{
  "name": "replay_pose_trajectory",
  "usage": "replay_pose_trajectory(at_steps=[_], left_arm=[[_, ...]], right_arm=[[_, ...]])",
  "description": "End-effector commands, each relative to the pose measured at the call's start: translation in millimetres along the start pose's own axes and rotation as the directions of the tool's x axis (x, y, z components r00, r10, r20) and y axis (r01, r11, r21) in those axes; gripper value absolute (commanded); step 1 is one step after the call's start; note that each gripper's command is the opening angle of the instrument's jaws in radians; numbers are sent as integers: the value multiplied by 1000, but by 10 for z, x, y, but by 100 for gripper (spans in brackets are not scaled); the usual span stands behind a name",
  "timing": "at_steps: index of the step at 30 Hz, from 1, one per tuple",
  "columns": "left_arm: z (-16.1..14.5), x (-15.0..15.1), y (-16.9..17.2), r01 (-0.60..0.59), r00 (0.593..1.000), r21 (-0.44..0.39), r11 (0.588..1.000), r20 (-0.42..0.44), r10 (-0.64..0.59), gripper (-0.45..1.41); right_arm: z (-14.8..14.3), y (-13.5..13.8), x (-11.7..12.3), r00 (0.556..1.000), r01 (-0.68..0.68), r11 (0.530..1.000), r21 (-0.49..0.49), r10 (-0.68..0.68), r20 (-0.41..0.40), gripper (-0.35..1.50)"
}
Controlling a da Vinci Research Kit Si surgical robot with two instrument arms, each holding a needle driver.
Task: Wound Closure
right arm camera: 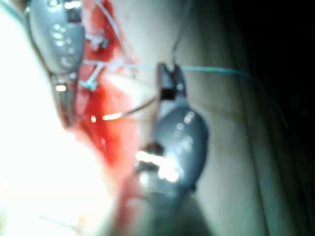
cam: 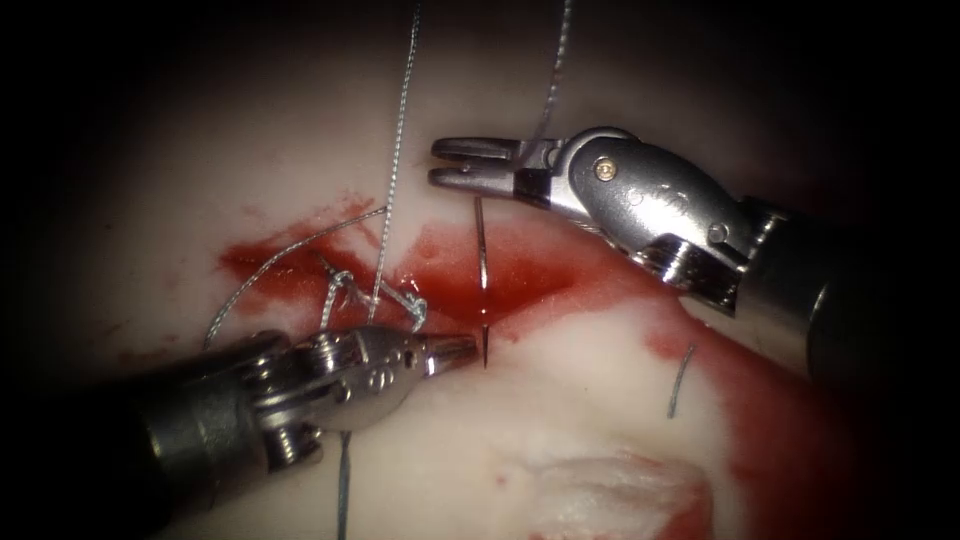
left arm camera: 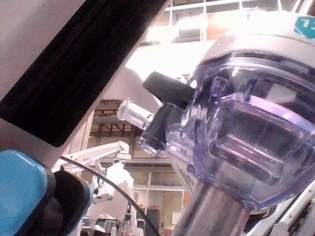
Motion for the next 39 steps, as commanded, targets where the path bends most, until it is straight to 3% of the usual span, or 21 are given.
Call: replay_pose_trajectory(at_steps=[1, 3, 4, 7, 10, 11, 16, 19, 20, 21, 22, 26, 27, 28, 29, 30, 31, 33, 34, 36, 39], left_arm=[[1, -10, 9, 0, 1000, -5, 1000, 4, 0, -45], [0, -10, 9, -1, 1000, -5, 1000, 5, 1, -45], [0, -9, 10, -1, 1000, -4, 1000, 5, 1, -45], [-1, -8, 10, -3, 1000, -2, 1000, 5, 3, -45], [-3, -7, 11, 12, 1000, 2, 1000, 8, -12, -45], [-4, -7, 11, 24, 1000, 3, 1000, 9, -24, -45], [-8, -6, 12, 97, 995, 8, 995, 17, -97, -45], [-19, -9, 15, 372, 924, 108, 922, 56, -379, -45], [-24, -12, 18, 515, 849, 144, 845, 52, -526, -45], [-31, -17, 24, 721, 674, 209, 661, 9, -739, -45], [-34, -19, 27, 773, 610, 241, 587, -27, -792, -45], [-39, -17, 39, 807, 480, 442, 392, -105, -871, -45], [-40, -15, 41, 791, 434, 516, 328, -95, -896, -27], [-40, -15, 42, 805, 375, 535, 258, -122, -919, 10], [-40, -14, 42, 811, 332, 550, 200, -150, -931, 19], [-40, -16, 42, 817, 262, 568, 101, -210, -942, 34], [-40, -16, 42, 823, 232, 564, 64, -231, -945, 54], [-37, -18, 42, 827, 192, 563, 11, -264, -945, 76], [-35, -20, 43, 825, 127, 561, -70, -305, -944, 83], [-30, -22, 46, 791, 58, 589, -167, -344, -937, 83], [-22, -23, 44, 756, -10, 599, -262, -390, -921, 78]], right_arm=[[10, 5, 4, 991, -137, 991, 3, 137, -5, -35], [9, 4, 3, 958, -287, 958, 5, 287, -8, -35], [8, 3, 3, 920, -392, 920, 6, 392, -4, -35], [7, 2, 2, 885, -465, 885, 8, 465, 13, -35], [4, -5, -9, 796, -597, 802, -30, 597, 98, -35], [3, -7, -13, 741, -659, 750, -56, 660, 124, -35], [2, -9, -16, 615, -769, 630, -108, 776, 143, -35], [2, -9, -16, 559, -811, 574, -118, 818, 135, -35], [2, -9, -16, 545, -820, 559, -120, 828, 133, -35], [3, -9, -16, 525, -833, 539, -124, 841, 129, -35], [3, -9, -16, 515, -839, 529, -126, 848, 127, -35], [4, -7, -19, 466, -876, 479, -60, 871, 156, -35], [4, -7, -20, 451, -887, 461, -34, 878, 162, -35], [4, -7, -20, 443, -891, 453, -25, 880, 170, -35], [4, -7, -20, 439, -893, 449, -17, 880, 181, -35], [5, -7, -21, 435, -895, 445, -19, 882, 181, -35], [5, -7, -21, 426, -899, 437, -19, 885, 186, -35], [5, -8, -21, 429, -898, 439, -13, 883, 191, -35], [5, -8, -22, 429, -898, 440, -14, 883, 189, -35], [5, -8, -22, 429, -898, 440, -14, 883, 189, -35], [6, -8, -22, 430, -898, 440, -14, 883, 189, -35]])
